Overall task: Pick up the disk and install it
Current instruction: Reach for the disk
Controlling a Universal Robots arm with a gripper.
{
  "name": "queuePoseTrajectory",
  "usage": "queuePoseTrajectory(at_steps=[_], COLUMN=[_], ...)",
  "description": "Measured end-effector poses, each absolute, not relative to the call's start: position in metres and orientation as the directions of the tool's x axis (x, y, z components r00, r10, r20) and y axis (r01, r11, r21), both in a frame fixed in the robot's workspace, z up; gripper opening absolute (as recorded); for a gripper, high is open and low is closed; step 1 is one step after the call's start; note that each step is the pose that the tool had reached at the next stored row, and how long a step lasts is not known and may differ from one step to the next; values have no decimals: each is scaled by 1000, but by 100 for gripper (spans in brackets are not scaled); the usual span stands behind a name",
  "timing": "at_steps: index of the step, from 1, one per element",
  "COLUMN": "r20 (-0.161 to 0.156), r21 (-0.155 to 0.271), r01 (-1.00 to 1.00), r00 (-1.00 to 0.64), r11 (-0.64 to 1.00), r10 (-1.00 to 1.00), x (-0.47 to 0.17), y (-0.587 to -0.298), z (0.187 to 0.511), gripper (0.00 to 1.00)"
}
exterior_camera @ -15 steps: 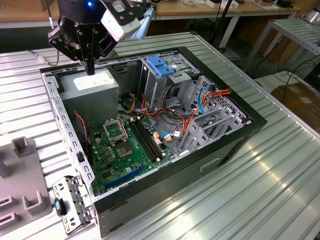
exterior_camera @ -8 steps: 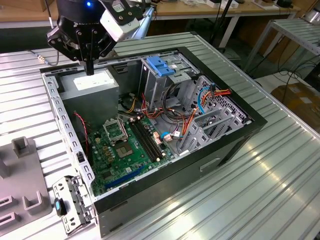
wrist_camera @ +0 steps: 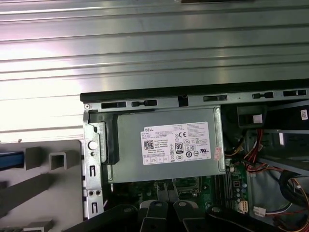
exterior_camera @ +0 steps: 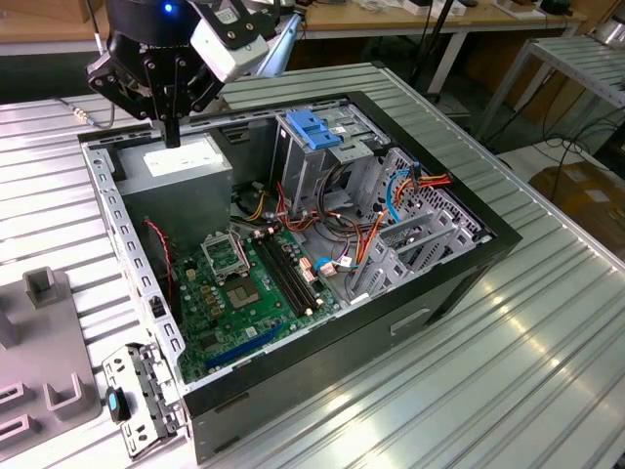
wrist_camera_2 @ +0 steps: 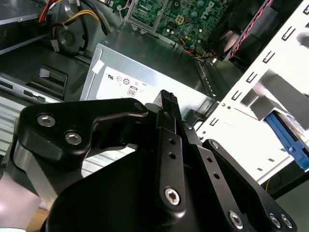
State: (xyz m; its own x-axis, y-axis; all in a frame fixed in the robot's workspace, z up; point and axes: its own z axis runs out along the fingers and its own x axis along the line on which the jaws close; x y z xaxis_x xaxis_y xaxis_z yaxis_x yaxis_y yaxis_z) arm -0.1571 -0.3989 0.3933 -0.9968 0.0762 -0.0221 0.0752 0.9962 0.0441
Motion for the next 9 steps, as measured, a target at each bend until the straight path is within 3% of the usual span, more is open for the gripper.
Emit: queuePoseTrajectory(at_steps=[9], r20=[-22], r21=[44], r01=[75], r00=[-997], r11=[996], r10=[76], x=[-161], y=[-399], z=[393], gripper=[11])
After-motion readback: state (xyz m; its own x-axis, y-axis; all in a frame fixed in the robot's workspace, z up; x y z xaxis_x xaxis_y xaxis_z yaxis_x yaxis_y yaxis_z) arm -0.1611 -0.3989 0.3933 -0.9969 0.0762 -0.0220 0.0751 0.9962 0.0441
